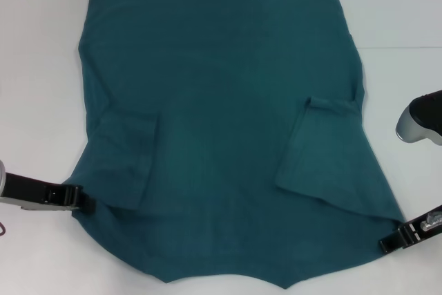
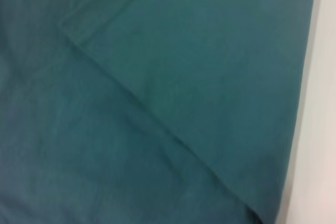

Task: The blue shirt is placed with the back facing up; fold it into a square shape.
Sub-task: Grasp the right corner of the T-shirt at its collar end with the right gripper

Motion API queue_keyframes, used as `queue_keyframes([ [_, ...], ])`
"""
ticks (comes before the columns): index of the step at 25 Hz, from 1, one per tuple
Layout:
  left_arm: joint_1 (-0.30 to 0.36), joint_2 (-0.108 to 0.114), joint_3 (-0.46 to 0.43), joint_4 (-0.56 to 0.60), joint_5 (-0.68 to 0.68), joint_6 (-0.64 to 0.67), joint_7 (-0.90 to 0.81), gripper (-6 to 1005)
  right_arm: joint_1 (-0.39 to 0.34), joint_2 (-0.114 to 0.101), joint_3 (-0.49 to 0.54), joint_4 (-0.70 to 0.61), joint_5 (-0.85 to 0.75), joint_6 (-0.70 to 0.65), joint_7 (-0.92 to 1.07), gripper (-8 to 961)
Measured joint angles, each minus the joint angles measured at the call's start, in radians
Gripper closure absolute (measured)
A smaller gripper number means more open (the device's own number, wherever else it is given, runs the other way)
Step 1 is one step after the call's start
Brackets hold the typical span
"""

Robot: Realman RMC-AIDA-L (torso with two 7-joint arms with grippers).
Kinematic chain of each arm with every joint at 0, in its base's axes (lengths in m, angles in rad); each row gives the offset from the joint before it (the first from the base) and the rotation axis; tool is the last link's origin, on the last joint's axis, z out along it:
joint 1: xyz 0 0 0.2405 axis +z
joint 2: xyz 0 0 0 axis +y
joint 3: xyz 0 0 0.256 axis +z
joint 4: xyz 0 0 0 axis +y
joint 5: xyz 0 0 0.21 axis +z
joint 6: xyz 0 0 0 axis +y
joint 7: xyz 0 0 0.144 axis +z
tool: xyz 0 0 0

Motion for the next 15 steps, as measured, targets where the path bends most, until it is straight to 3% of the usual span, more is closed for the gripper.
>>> queue_keyframes([
  [3, -0.001, 0.0, 0.0, 0.0, 0.0, 0.0, 0.0, 976, 0.0, 0.0, -0.001, 0.004, 0.001, 0.006, 0.0, 202],
  [15, 0.003, 0.0, -0.003, 0.0, 0.0, 0.001, 0.003, 977, 0.01, 0.002, -0.008, 0.034, 0.036, 0.023, -0.002, 227],
])
